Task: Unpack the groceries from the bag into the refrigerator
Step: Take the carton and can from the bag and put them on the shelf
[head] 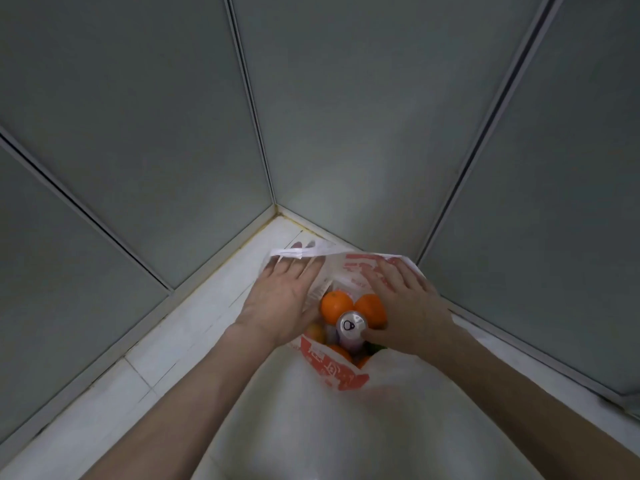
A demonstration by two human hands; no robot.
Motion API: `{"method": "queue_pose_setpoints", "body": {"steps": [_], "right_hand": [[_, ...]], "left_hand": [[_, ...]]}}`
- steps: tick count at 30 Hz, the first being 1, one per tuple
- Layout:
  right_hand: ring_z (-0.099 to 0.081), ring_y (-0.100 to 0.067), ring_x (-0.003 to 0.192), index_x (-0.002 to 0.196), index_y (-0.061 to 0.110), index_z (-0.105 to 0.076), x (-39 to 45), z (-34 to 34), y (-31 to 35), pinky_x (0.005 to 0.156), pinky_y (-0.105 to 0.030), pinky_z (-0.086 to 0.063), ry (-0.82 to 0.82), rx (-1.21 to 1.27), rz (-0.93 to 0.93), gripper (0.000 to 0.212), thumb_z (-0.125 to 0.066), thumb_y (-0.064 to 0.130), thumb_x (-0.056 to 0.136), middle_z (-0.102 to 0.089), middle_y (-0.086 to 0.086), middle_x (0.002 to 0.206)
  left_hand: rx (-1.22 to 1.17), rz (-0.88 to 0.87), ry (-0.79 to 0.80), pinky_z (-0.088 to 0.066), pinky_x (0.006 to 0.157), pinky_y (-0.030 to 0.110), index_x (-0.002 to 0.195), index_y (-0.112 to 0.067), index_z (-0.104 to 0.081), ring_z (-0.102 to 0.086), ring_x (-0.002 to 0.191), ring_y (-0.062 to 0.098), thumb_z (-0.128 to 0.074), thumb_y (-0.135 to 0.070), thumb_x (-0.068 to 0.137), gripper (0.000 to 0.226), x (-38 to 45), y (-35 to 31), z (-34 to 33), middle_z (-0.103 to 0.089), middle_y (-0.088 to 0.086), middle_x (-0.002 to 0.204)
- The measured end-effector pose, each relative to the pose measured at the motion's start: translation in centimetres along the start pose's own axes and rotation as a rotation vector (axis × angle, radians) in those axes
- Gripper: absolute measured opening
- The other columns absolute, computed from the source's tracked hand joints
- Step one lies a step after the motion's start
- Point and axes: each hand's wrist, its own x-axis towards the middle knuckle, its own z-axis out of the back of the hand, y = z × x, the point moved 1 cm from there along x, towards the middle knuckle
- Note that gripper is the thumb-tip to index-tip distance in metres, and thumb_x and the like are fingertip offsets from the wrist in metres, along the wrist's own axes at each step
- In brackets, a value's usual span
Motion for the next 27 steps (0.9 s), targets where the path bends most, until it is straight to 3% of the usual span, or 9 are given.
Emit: {"method": "queue_pose_setpoints", "body": {"steps": [5,8,11,15,18,21,24,27], "right_hand": [[-0.004,-0.025,0.159,0.163,0.028,-0.001,1.4,0.2,-0.3,0.129,-0.048,-0.006,-0.021,-0.058,0.009,0.108,-0.048,0.083,0.083,-0.005,-0.001,0.173],[-0.011,-0.024,0.158,0.163,0.027,-0.003,1.4,0.2,1.0,0.128,-0.046,-0.006,-0.017,-0.009,0.012,0.095,-0.046,0.074,0.092,-0.011,-0.001,0.172],[-0.032,-0.021,0.151,0.158,0.029,-0.021,0.7,0.0,2.4,0.126,-0.042,-0.017,0.017,0.066,0.031,0.074,-0.050,0.062,0.098,-0.032,0.003,0.164],[-0.052,-0.021,0.128,0.142,0.030,-0.044,0.3,-0.9,3.6,0.116,-0.039,-0.033,0.086,0.104,0.047,0.052,-0.057,0.052,0.097,-0.055,0.005,0.140],[-0.054,-0.024,0.124,0.140,0.026,-0.046,0.4,-2.0,3.8,0.114,-0.039,-0.036,0.119,0.055,0.068,0.045,-0.059,0.037,0.098,-0.057,0.001,0.135],[-0.054,-0.026,0.125,0.141,0.024,-0.045,0.7,-3.0,3.7,0.114,-0.040,-0.038,0.127,0.009,0.075,0.045,-0.060,0.029,0.099,-0.056,-0.002,0.136],[-0.055,-0.027,0.124,0.142,0.022,-0.046,1.0,-3.8,3.5,0.112,-0.042,-0.043,0.145,-0.026,0.064,0.045,-0.061,0.028,0.099,-0.056,-0.004,0.137],[-0.054,-0.028,0.126,0.145,0.022,-0.042,1.5,-4.5,3.5,0.112,-0.044,-0.045,0.153,-0.041,0.063,0.050,-0.062,0.032,0.099,-0.054,-0.005,0.140]], "left_hand": [[0.143,0.052,0.059,0.015,0.119,0.036,0.163,-0.023,0.006,-0.001,0.158,0.027,-0.040,-0.056,0.101,0.084,0.1,2.6,-1.2,0.002,0.003,0.172],[0.131,0.031,0.032,0.015,0.119,0.036,0.163,-0.021,-0.001,0.001,0.159,0.026,-0.039,-0.054,0.102,0.079,-0.1,2.6,-2.3,-0.001,0.005,0.172],[0.115,-0.035,-0.046,0.002,0.124,0.039,0.159,-0.018,-0.029,-0.017,0.157,0.029,-0.040,-0.049,0.101,0.066,-0.6,1.6,-3.0,-0.026,0.008,0.167],[0.027,-0.179,-0.175,-0.035,0.121,0.045,0.133,-0.018,-0.062,-0.053,0.134,0.028,-0.047,-0.040,0.097,0.045,-0.7,-0.7,-3.9,-0.062,0.006,0.138],[-0.054,-0.193,-0.030,-0.050,0.100,0.035,0.119,-0.023,-0.062,-0.059,0.112,0.021,-0.041,-0.044,0.096,0.038,-0.2,-1.9,-4.6,-0.064,-0.002,0.118],[0.002,-0.079,0.134,-0.055,0.087,0.037,0.122,-0.024,-0.055,-0.058,0.110,0.021,-0.052,-0.043,0.097,0.032,1.3,-2.4,-5.3,-0.058,-0.002,0.121],[0.090,-0.009,0.207,-0.049,0.094,0.037,0.132,-0.021,-0.052,-0.055,0.115,0.025,-0.055,-0.046,0.097,0.044,3.0,-2.9,-5.6,-0.058,0.003,0.127],[0.144,0.027,0.151,-0.046,0.100,0.037,0.142,-0.020,-0.045,-0.055,0.117,0.025,-0.054,-0.038,0.100,0.046,4.1,-2.9,-5.6,-0.057,0.005,0.130]]}}
